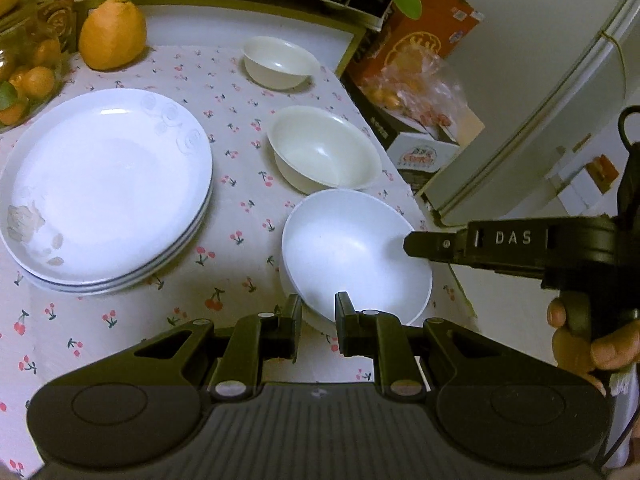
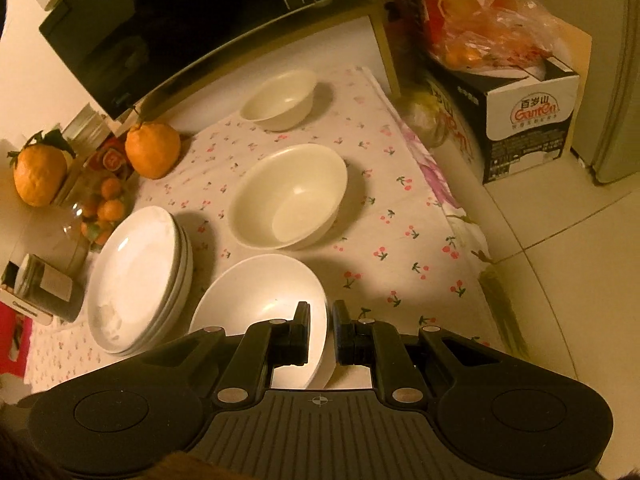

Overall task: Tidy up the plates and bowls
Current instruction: 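Lift the white bowl and carry it beside the large cream bowl, then lower the white bowl onto the table and open both grippers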

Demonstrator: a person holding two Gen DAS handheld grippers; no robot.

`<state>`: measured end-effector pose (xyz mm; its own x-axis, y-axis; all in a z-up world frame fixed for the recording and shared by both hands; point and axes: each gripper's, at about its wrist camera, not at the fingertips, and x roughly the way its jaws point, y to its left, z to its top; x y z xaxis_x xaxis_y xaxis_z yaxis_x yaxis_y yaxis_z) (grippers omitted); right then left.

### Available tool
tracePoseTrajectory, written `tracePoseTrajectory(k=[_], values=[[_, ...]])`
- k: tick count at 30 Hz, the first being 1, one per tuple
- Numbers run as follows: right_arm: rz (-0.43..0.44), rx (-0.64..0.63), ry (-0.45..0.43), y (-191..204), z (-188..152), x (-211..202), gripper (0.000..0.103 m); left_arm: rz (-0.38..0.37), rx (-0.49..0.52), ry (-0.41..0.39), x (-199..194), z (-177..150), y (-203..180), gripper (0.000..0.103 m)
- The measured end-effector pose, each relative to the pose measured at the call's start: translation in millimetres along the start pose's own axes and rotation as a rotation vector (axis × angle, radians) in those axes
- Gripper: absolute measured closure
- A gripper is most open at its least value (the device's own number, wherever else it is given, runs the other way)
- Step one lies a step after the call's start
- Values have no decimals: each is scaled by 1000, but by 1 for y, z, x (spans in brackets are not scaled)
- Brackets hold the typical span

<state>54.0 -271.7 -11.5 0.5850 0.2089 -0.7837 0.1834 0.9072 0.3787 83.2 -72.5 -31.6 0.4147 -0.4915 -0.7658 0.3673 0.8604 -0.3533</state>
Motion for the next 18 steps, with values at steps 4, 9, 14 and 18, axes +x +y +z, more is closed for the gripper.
tracePoseTrajectory(k=[4, 9, 14, 18], values=[[-7, 1, 19, 0, -1, 4, 91, -5, -3, 13, 1, -2, 2, 87], [-10, 3, 26, -1, 0, 6, 91, -9, -2, 18, 2, -1, 2, 87], [-1, 23, 33, -5, 1, 7, 89, -22, -6, 22, 3, 0, 2, 87], [7, 34, 36, -6, 1, 7, 87, -25, -19, 29, 5, 2, 3, 83]])
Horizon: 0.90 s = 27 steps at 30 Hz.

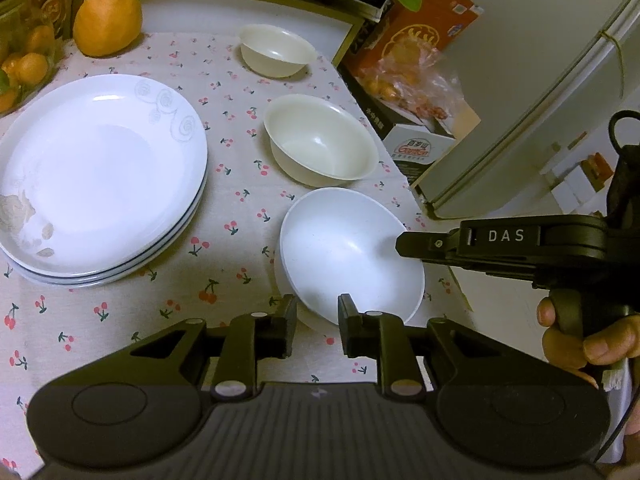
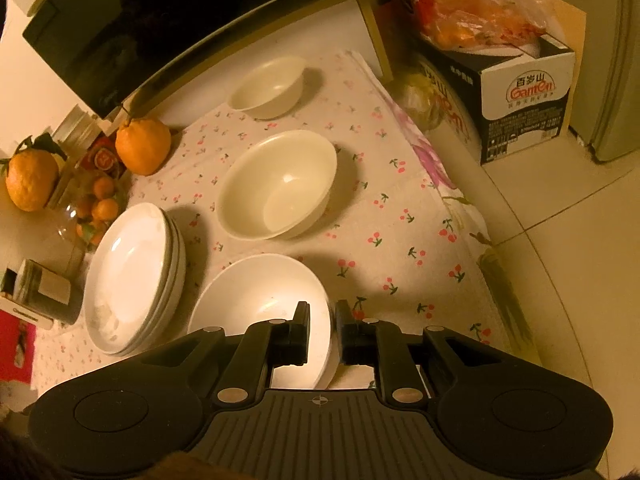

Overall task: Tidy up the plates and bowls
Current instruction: 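Lower the white bowl onto the table and open both grippers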

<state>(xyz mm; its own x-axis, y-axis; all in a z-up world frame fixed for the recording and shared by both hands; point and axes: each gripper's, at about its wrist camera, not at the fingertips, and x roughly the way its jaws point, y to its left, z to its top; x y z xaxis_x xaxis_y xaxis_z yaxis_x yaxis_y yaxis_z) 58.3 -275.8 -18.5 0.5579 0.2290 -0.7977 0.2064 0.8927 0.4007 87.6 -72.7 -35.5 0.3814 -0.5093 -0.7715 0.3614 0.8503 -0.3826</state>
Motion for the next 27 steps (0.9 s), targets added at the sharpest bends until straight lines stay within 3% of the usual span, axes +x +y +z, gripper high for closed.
tracePoseTrajectory(k=[5, 8, 12, 17, 24, 27], values=[[8, 31, 7, -4, 2, 1, 86, 4, -4, -4, -1, 1, 0, 78], [9, 53, 6, -7, 3, 0, 78, 14, 3, -16, -3, 2, 0, 72], [15, 71, 2, -10, 4, -1, 71, 11, 7, -35, -7, 4, -1, 58], [29, 98, -9, -14, 6, -4, 66, -1, 16, -57, -12, 8, -2, 32], [54, 139, -39, -20, 12, -5, 40, 28, 19, -100, -17, 24, -3, 12], [66, 167, -63, -24, 16, -4, 33, 69, 30, -132, -19, 36, -3, 5]])
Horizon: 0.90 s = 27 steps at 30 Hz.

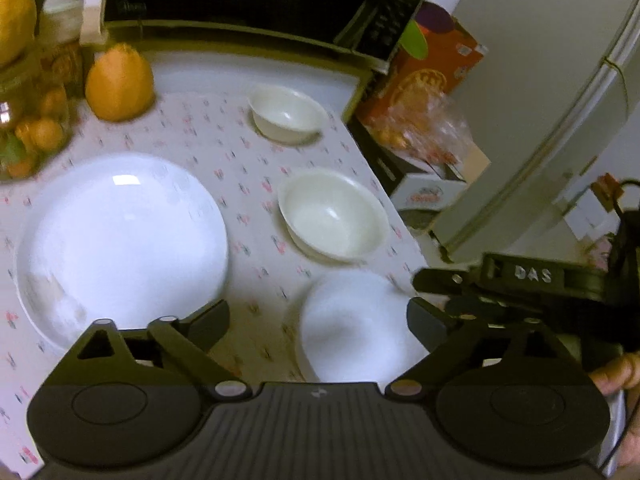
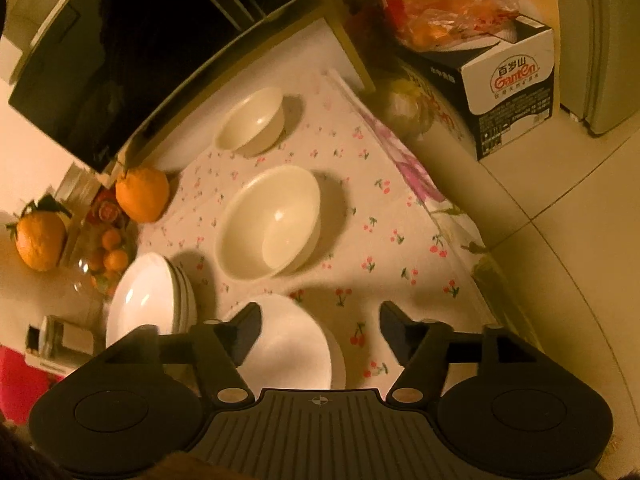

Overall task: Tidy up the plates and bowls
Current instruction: 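Lower the white bowl onto the table and open both grippers, then move both grippers back and close them on the white bowl rim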

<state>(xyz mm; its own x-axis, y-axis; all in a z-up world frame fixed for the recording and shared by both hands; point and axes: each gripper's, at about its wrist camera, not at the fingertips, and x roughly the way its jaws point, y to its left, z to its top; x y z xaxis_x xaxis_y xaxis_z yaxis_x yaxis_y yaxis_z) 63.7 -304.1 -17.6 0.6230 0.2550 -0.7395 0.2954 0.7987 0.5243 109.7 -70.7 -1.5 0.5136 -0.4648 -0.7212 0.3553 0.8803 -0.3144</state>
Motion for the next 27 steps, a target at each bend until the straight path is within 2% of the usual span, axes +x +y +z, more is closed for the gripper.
tracePoseTrajectory(k=[3, 6, 12, 16, 20, 24, 27], values=[[15, 58, -29, -6, 5, 4, 30, 35, 0, -31, 3, 13, 2, 1], [20, 97, -67, -9, 11, 9, 28, 58, -4, -52, 11, 26, 4, 1], [76, 186, -109, -14, 18, 21, 28, 38, -40, -134, 28, 41, 13, 2], [84, 239, -129, -17, 21, 30, 28, -20, -55, -134, 45, 45, 17, 11], [104, 319, -130, -26, 21, 40, 28, -27, -38, -120, 58, 46, 20, 19], [123, 376, -135, -33, 22, 47, 28, -49, -63, -112, 66, 48, 26, 31], [138, 389, -141, -33, 21, 49, 28, -58, -46, -104, 71, 46, 24, 40]])
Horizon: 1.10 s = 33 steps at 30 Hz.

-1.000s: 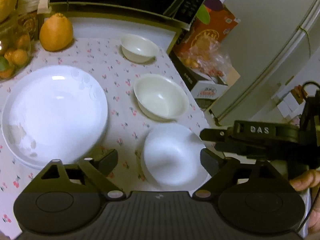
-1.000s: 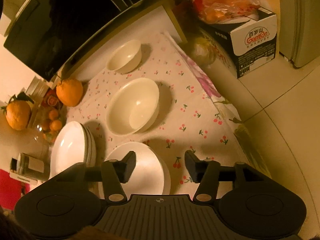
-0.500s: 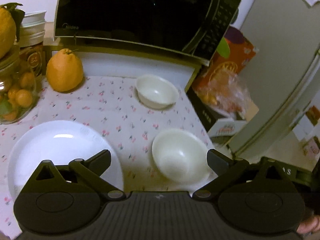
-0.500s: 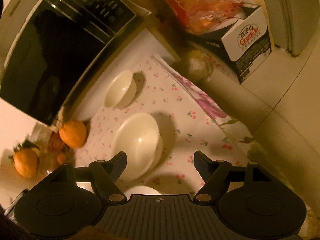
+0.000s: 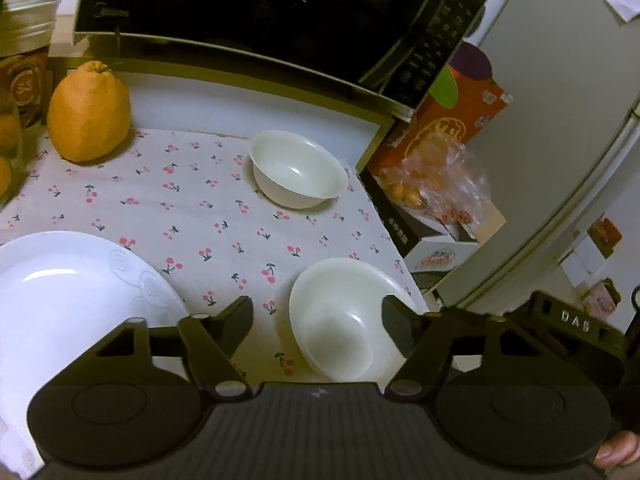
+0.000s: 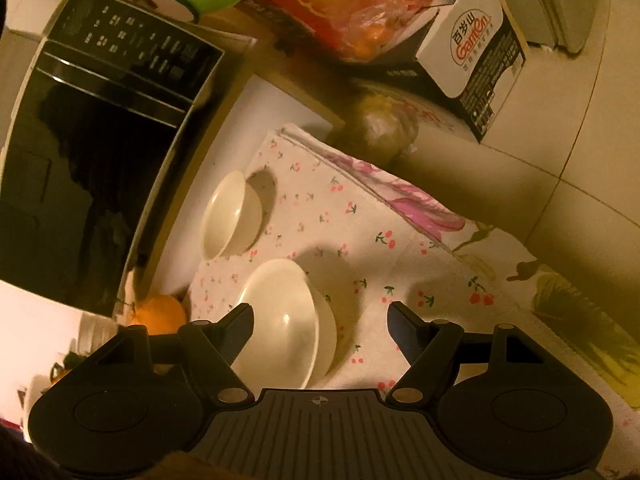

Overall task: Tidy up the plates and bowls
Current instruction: 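Move both grippers back and close them on the white bowl rim, then lift the white bowl with both grippers and lower it into the cream bowl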

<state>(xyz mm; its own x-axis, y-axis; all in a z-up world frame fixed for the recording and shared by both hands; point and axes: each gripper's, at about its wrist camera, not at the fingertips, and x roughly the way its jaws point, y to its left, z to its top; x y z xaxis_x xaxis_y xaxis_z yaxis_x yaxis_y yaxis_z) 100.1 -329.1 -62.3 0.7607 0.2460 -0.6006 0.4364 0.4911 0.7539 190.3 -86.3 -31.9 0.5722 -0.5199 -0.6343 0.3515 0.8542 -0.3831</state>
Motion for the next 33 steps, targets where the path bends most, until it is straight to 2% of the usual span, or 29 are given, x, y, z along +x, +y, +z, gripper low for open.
tracePoseTrajectory(k=[5, 13, 15, 21, 26, 33], values=[[1, -12, 2, 4, -4, 3, 30, 13, 38, 17, 6, -5, -3, 52], [11, -43, 2, 9, -8, 4, 63, 9, 62, 34, 9, -10, -5, 71], [11, -43, 1, 9, -9, 4, 71, 16, 76, 32, 9, -11, -7, 72], [6, -51, 6, 9, -10, 4, 82, 43, 91, 35, 10, -11, -8, 84], [7, -51, 6, 8, -8, 2, 86, 42, 99, 39, 9, -12, -8, 87], [8, -65, -3, 11, -8, -2, 86, 31, 118, 26, 1, -12, -13, 87]])
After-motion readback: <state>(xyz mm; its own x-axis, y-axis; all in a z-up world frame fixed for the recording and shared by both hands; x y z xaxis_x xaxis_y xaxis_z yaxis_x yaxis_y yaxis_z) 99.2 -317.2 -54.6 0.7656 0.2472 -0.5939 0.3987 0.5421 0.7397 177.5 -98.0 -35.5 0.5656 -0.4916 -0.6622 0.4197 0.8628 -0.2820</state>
